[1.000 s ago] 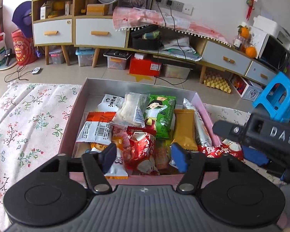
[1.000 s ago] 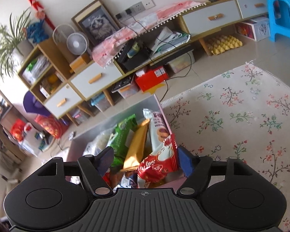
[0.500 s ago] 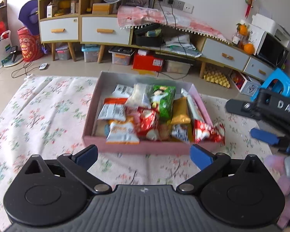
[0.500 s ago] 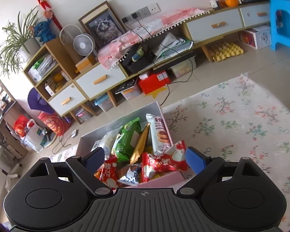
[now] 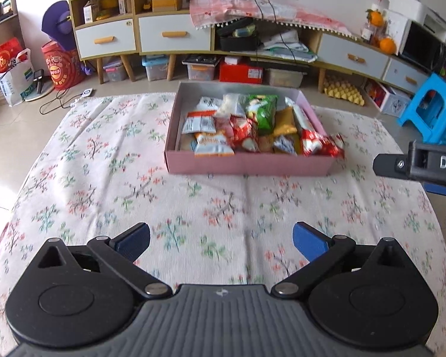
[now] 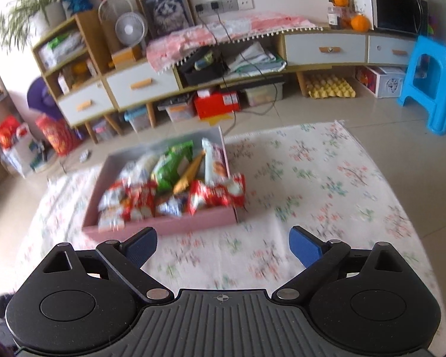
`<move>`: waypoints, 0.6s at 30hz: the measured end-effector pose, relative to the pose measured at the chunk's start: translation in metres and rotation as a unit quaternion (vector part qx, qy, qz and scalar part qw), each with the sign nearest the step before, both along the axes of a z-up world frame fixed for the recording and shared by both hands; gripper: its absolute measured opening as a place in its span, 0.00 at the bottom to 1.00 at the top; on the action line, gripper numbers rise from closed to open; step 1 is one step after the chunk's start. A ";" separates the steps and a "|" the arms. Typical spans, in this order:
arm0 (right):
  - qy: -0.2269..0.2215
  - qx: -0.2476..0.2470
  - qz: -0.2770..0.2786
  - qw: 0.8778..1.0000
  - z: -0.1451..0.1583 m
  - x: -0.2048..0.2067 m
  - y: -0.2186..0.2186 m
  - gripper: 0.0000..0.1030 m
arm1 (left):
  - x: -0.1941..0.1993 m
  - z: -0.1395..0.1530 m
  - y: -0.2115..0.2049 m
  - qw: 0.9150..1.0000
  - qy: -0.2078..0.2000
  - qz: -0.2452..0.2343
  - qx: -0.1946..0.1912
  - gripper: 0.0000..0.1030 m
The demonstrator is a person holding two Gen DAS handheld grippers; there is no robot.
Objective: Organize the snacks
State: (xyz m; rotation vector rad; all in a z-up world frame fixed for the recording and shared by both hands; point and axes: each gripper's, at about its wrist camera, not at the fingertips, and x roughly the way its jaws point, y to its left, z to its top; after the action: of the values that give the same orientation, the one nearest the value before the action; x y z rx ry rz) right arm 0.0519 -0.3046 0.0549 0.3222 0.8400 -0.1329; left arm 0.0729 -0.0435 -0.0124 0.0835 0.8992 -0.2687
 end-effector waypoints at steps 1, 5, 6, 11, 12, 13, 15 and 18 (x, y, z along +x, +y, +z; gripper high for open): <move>0.005 -0.005 0.004 1.000 0.000 -0.005 0.002 0.94 | -0.003 -0.001 0.000 1.000 0.004 -0.001 0.004 1.00; 0.021 -0.012 0.012 1.000 -0.001 -0.024 0.009 0.95 | -0.013 -0.004 0.003 1.000 0.014 0.003 0.014 1.00; 0.023 -0.011 0.014 1.000 -0.003 -0.029 0.011 0.95 | -0.015 -0.005 0.004 1.000 0.014 0.005 0.012 1.00; 0.030 -0.008 0.021 0.999 -0.013 -0.040 0.016 0.95 | -0.021 -0.010 0.009 1.000 0.012 0.023 0.014 1.00; 0.029 -0.011 0.027 0.999 -0.013 -0.041 0.018 0.95 | -0.022 -0.011 0.009 1.000 0.012 0.023 0.018 1.00; 0.024 -0.014 0.034 0.999 -0.013 -0.042 0.020 0.95 | -0.023 -0.012 0.008 0.999 0.011 0.022 0.024 1.00; 0.019 -0.022 0.039 0.999 -0.013 -0.043 0.023 0.95 | -0.024 -0.012 0.009 0.999 0.011 0.024 0.026 1.00; 0.017 -0.026 0.038 0.999 -0.015 -0.042 0.024 0.95 | -0.024 -0.012 0.013 0.999 0.005 0.033 0.022 1.00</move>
State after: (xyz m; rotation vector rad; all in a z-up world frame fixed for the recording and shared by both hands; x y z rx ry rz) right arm 0.0103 -0.2807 0.0401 0.2389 0.8806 -0.0900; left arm 0.0488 -0.0310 -0.0241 0.0932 0.9172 -0.1886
